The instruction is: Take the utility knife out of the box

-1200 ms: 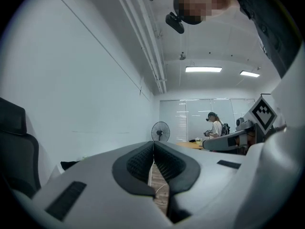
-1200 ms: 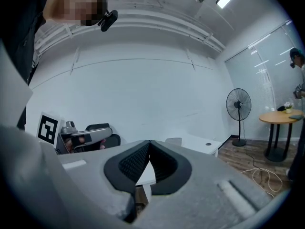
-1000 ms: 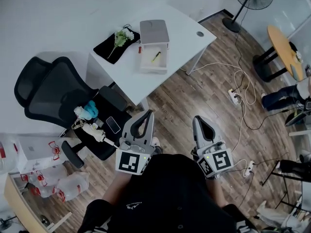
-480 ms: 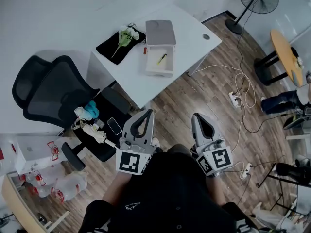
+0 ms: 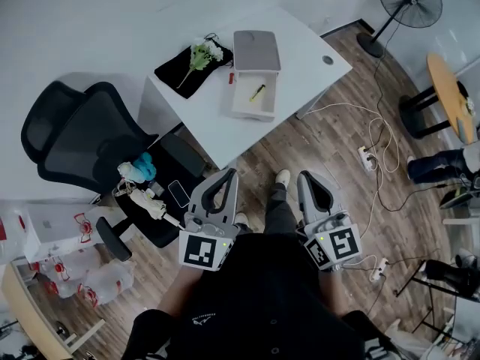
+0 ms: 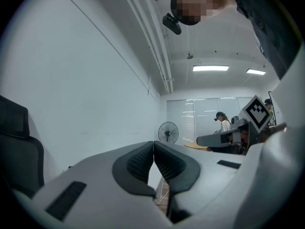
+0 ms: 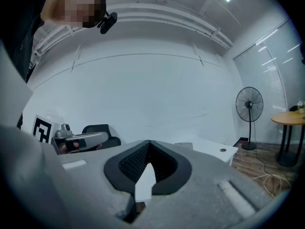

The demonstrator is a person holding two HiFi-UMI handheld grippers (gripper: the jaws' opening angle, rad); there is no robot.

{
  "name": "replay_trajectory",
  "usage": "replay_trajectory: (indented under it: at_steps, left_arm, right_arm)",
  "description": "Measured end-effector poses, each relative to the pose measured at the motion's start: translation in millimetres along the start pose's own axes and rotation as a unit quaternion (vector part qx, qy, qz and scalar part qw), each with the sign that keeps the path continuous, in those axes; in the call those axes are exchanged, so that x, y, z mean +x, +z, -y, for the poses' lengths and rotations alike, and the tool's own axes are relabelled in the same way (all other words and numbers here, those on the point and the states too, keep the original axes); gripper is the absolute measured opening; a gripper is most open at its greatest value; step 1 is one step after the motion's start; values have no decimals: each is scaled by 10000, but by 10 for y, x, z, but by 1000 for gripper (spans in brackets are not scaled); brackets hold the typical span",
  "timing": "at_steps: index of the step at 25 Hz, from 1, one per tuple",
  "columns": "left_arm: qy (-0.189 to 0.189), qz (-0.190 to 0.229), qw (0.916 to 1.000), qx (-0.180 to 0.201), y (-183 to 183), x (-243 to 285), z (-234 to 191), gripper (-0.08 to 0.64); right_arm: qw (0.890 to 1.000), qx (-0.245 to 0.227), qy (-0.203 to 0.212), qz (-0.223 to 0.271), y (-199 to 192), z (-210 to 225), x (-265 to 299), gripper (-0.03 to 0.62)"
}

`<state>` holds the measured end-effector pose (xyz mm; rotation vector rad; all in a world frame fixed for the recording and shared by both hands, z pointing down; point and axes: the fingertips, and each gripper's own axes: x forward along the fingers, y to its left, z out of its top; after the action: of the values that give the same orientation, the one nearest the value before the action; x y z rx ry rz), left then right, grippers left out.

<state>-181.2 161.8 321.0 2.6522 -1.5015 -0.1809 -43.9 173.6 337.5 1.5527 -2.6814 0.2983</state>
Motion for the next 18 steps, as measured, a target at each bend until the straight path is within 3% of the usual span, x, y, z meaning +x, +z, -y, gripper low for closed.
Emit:
replay_trajectory:
  at_steps: [13, 18]
  left_arm:
    - [373, -88, 9992, 69, -109, 921, -149, 6]
    - [544, -214, 9979, 295, -163, 1342, -211, 6]
  right_arm:
    - [9996, 109, 268, -28, 124, 894, 649, 5]
    - [9987, 116, 482, -103, 222, 1282, 955, 5]
